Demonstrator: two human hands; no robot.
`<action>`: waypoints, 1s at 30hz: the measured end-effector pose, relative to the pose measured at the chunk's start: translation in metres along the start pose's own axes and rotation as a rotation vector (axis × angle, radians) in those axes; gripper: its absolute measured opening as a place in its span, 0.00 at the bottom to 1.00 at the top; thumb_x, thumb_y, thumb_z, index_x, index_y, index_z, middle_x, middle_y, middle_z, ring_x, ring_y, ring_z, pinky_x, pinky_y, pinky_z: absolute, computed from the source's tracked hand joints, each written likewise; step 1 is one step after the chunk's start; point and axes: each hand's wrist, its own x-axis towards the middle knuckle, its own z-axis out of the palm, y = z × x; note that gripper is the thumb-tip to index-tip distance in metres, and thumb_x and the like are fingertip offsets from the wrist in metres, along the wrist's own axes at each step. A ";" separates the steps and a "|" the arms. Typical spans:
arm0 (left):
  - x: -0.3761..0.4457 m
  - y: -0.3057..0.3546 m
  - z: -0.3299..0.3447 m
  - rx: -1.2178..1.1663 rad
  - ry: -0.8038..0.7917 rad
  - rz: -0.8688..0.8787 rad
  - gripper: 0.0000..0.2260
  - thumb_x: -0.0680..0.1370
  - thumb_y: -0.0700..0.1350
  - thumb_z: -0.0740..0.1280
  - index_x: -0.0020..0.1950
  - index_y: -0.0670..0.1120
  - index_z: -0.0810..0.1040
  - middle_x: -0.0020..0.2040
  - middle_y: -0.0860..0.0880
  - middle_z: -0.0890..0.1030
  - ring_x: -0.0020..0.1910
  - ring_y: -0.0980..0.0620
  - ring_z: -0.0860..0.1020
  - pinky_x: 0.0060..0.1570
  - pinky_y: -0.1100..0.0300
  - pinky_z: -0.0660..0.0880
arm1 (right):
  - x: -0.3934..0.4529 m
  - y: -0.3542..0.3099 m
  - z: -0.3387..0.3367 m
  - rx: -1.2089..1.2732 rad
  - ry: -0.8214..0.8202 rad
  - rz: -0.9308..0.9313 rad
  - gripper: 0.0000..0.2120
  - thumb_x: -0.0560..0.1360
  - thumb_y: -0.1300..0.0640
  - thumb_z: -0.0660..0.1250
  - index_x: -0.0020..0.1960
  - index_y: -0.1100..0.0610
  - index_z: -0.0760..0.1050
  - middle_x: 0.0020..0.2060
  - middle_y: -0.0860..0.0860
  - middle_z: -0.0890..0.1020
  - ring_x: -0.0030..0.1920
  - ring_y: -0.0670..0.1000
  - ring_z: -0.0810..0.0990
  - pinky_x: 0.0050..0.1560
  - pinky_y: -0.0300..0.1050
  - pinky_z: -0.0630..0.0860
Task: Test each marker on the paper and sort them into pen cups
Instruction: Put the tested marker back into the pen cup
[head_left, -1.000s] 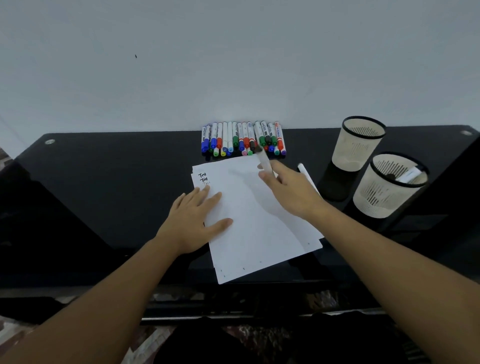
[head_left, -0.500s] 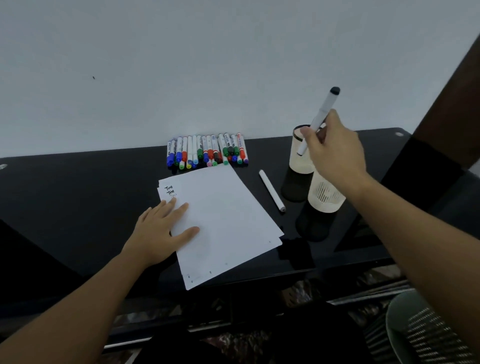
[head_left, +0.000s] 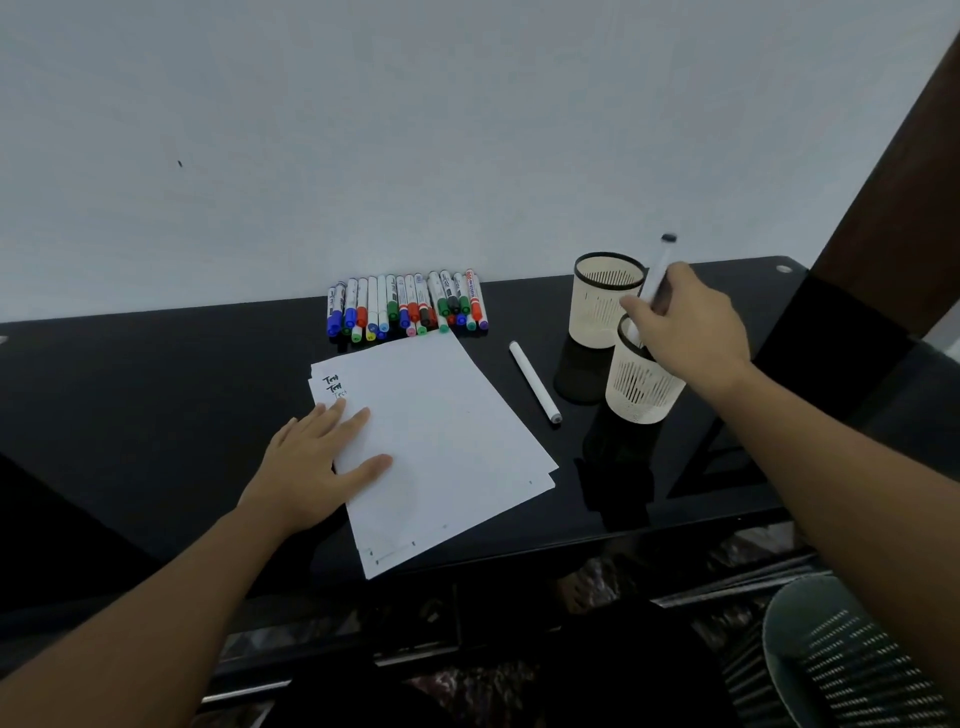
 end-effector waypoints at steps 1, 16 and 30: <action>0.000 0.000 0.000 -0.003 0.003 0.000 0.41 0.72 0.80 0.47 0.81 0.62 0.56 0.83 0.55 0.51 0.82 0.54 0.47 0.80 0.48 0.44 | 0.000 -0.001 0.000 0.010 0.004 -0.001 0.17 0.80 0.39 0.65 0.57 0.52 0.73 0.43 0.45 0.80 0.46 0.53 0.80 0.47 0.52 0.78; 0.007 0.006 -0.013 -0.153 -0.025 -0.044 0.44 0.67 0.81 0.54 0.78 0.61 0.65 0.81 0.55 0.59 0.80 0.51 0.55 0.79 0.43 0.51 | -0.011 -0.065 0.028 0.054 0.117 -0.406 0.08 0.84 0.48 0.62 0.55 0.52 0.74 0.29 0.42 0.73 0.35 0.50 0.77 0.37 0.48 0.72; 0.019 -0.011 -0.007 -0.104 0.140 -0.078 0.40 0.70 0.78 0.52 0.77 0.60 0.69 0.79 0.53 0.64 0.78 0.51 0.58 0.77 0.44 0.52 | 0.042 -0.069 0.155 0.007 -0.395 -0.217 0.10 0.84 0.52 0.62 0.64 0.49 0.76 0.54 0.49 0.81 0.53 0.52 0.80 0.50 0.49 0.77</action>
